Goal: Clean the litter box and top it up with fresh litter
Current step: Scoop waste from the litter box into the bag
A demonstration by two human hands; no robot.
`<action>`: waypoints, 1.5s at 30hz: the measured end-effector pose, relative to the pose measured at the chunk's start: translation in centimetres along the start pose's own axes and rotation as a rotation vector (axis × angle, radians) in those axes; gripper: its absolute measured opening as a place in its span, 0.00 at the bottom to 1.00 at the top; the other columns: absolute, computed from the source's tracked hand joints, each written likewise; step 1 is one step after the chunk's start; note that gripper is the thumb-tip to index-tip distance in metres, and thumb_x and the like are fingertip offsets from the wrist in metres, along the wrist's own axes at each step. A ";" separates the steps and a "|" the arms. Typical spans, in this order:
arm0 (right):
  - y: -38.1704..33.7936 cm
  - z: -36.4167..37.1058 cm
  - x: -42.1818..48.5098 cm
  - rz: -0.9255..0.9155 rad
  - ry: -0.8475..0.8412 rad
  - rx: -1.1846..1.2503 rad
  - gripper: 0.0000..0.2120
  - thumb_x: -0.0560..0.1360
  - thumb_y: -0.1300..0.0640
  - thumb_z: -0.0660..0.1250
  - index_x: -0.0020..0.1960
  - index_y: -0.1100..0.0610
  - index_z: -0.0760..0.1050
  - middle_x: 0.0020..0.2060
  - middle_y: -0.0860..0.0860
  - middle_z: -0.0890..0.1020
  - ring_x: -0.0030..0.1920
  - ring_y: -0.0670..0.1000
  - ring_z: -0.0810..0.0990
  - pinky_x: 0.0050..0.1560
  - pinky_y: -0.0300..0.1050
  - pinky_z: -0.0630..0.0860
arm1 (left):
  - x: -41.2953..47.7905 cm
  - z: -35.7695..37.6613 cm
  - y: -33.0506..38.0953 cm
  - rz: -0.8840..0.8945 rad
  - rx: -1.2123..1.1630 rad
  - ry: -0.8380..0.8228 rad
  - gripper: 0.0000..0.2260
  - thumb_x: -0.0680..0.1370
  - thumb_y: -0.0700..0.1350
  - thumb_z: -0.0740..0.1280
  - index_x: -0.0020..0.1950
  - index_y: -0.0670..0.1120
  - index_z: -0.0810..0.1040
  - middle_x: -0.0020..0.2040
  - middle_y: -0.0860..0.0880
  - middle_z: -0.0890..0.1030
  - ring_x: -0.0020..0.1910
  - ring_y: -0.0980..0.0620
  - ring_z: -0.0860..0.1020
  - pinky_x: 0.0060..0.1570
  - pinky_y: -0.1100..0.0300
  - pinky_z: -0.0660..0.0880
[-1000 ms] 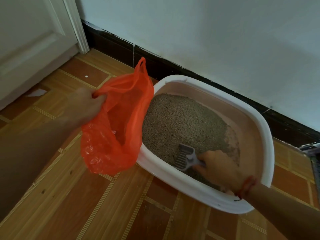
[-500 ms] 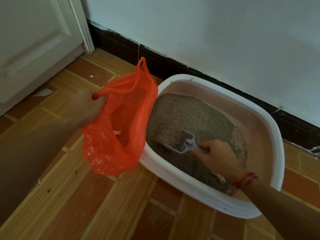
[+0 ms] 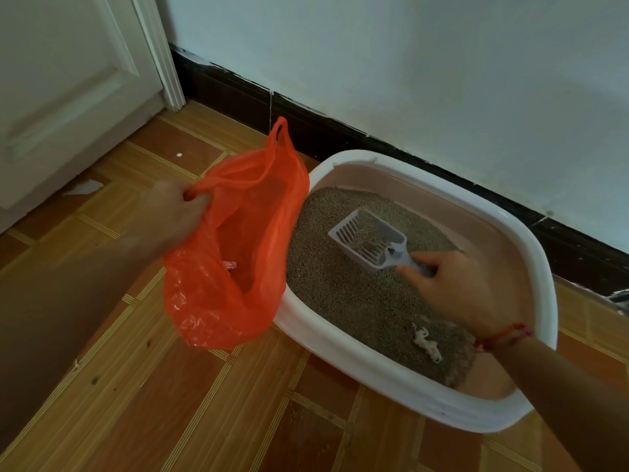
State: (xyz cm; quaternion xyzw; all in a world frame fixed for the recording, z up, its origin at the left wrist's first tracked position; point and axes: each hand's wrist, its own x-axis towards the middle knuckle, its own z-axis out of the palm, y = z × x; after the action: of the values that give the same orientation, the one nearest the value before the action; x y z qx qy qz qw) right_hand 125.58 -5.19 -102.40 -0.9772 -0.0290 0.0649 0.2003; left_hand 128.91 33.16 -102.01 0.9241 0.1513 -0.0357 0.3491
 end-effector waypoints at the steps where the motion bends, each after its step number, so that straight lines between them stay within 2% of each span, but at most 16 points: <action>1: 0.0 0.0 0.0 -0.005 0.005 0.006 0.12 0.77 0.46 0.67 0.58 0.46 0.81 0.26 0.47 0.79 0.23 0.45 0.72 0.23 0.31 0.65 | 0.0 0.0 0.0 0.004 0.002 0.004 0.17 0.83 0.50 0.61 0.47 0.38 0.81 0.41 0.36 0.82 0.36 0.40 0.80 0.35 0.51 0.76; 4: 0.2 -0.2 0.1 0.025 0.024 0.035 0.12 0.77 0.46 0.67 0.58 0.47 0.82 0.25 0.47 0.77 0.23 0.44 0.70 0.23 0.31 0.63 | -0.1 0.2 -0.1 0.013 0.005 0.004 0.17 0.83 0.50 0.61 0.48 0.38 0.81 0.41 0.36 0.82 0.37 0.37 0.80 0.35 0.51 0.76; 7: -0.1 -0.4 0.1 0.001 0.004 0.017 0.11 0.77 0.46 0.67 0.57 0.46 0.82 0.27 0.49 0.80 0.25 0.49 0.74 0.26 0.35 0.66 | 0.0 0.1 -0.1 -0.007 -0.005 -0.002 0.17 0.83 0.50 0.61 0.46 0.38 0.80 0.39 0.36 0.81 0.31 0.44 0.76 0.31 0.56 0.72; 11: -0.1 -0.4 0.5 0.008 0.024 0.034 0.12 0.77 0.47 0.67 0.58 0.47 0.81 0.29 0.48 0.81 0.27 0.50 0.77 0.27 0.35 0.68 | 0.0 0.0 -0.1 -0.025 -0.007 -0.005 0.17 0.83 0.51 0.61 0.47 0.40 0.81 0.39 0.38 0.81 0.31 0.46 0.77 0.30 0.57 0.72; 14: 0.1 -0.4 0.5 -0.009 0.028 0.024 0.12 0.77 0.47 0.67 0.58 0.47 0.81 0.28 0.48 0.81 0.25 0.48 0.75 0.26 0.34 0.68 | -0.1 0.0 0.1 -0.014 0.004 -0.015 0.16 0.83 0.51 0.61 0.47 0.40 0.81 0.39 0.38 0.82 0.33 0.42 0.79 0.34 0.51 0.77; 18: 0.1 -0.6 0.5 -0.007 0.025 0.013 0.13 0.77 0.46 0.67 0.59 0.46 0.81 0.30 0.48 0.82 0.29 0.51 0.79 0.31 0.42 0.76 | -0.2 0.0 0.2 -0.008 0.011 -0.010 0.17 0.83 0.51 0.61 0.49 0.39 0.81 0.42 0.37 0.83 0.39 0.38 0.81 0.40 0.47 0.79; 21: 0.1 -0.8 0.7 0.023 0.048 0.022 0.12 0.77 0.47 0.67 0.57 0.47 0.82 0.30 0.50 0.82 0.29 0.52 0.79 0.30 0.40 0.74 | -0.3 0.1 0.3 -0.008 0.001 -0.023 0.17 0.83 0.51 0.61 0.50 0.39 0.81 0.42 0.36 0.83 0.40 0.37 0.82 0.41 0.45 0.80; 26: -0.3 -0.8 0.7 -0.013 0.042 0.006 0.12 0.77 0.47 0.68 0.59 0.47 0.81 0.29 0.50 0.82 0.27 0.51 0.77 0.27 0.36 0.71 | 0.0 0.1 0.2 -0.013 0.002 -0.002 0.17 0.83 0.51 0.62 0.46 0.39 0.81 0.40 0.36 0.82 0.33 0.43 0.78 0.33 0.54 0.75; 28: -0.6 -0.8 0.8 -0.028 0.042 -0.007 0.12 0.77 0.47 0.67 0.58 0.46 0.81 0.28 0.50 0.81 0.26 0.50 0.76 0.26 0.35 0.69 | 0.0 0.2 0.1 -0.011 0.006 -0.004 0.17 0.83 0.51 0.61 0.47 0.39 0.81 0.40 0.37 0.82 0.34 0.43 0.79 0.34 0.53 0.76; 31: -1.0 -1.0 0.7 -0.056 0.037 -0.004 0.12 0.77 0.47 0.67 0.58 0.46 0.81 0.29 0.49 0.82 0.27 0.52 0.78 0.28 0.40 0.75 | 0.0 0.3 0.2 -0.002 -0.002 0.008 0.18 0.83 0.51 0.61 0.46 0.38 0.80 0.41 0.35 0.82 0.37 0.37 0.81 0.37 0.48 0.78; 36: -2.2 -2.1 0.6 -0.105 0.031 0.022 0.13 0.76 0.45 0.67 0.59 0.45 0.81 0.29 0.47 0.81 0.25 0.50 0.77 0.30 0.47 0.79 | 0.0 0.2 0.4 -0.005 -0.021 0.027 0.19 0.83 0.50 0.62 0.44 0.36 0.80 0.40 0.34 0.81 0.32 0.44 0.76 0.31 0.56 0.71; 38: -3.1 -3.0 0.5 -0.150 0.024 0.015 0.15 0.76 0.44 0.67 0.60 0.45 0.80 0.29 0.46 0.82 0.25 0.47 0.77 0.29 0.45 0.80 | -0.1 0.1 0.5 -0.009 -0.021 0.029 0.19 0.83 0.50 0.62 0.43 0.36 0.80 0.37 0.36 0.81 0.30 0.47 0.75 0.29 0.58 0.69; 41: -5.4 -4.6 0.7 -0.254 -0.026 -0.004 0.15 0.75 0.45 0.67 0.61 0.44 0.78 0.27 0.42 0.80 0.23 0.46 0.76 0.24 0.34 0.73 | -0.1 0.1 0.6 0.000 -0.026 0.020 0.18 0.83 0.49 0.61 0.39 0.40 0.78 0.32 0.42 0.77 0.28 0.50 0.73 0.27 0.60 0.68; 45: -9.0 -5.9 2.3 -0.371 -0.092 -0.103 0.13 0.76 0.45 0.66 0.60 0.43 0.79 0.27 0.41 0.80 0.22 0.46 0.74 0.22 0.33 0.68 | 0.1 -0.1 0.5 0.016 -0.048 0.015 0.16 0.83 0.49 0.61 0.44 0.41 0.80 0.37 0.42 0.81 0.33 0.47 0.78 0.32 0.55 0.75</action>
State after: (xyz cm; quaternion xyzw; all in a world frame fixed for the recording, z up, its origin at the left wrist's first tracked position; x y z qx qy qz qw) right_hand 128.42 0.97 -93.70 -0.9600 -0.2210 0.0698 0.1569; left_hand 129.11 32.89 -101.62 0.9169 0.1473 -0.0225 0.3702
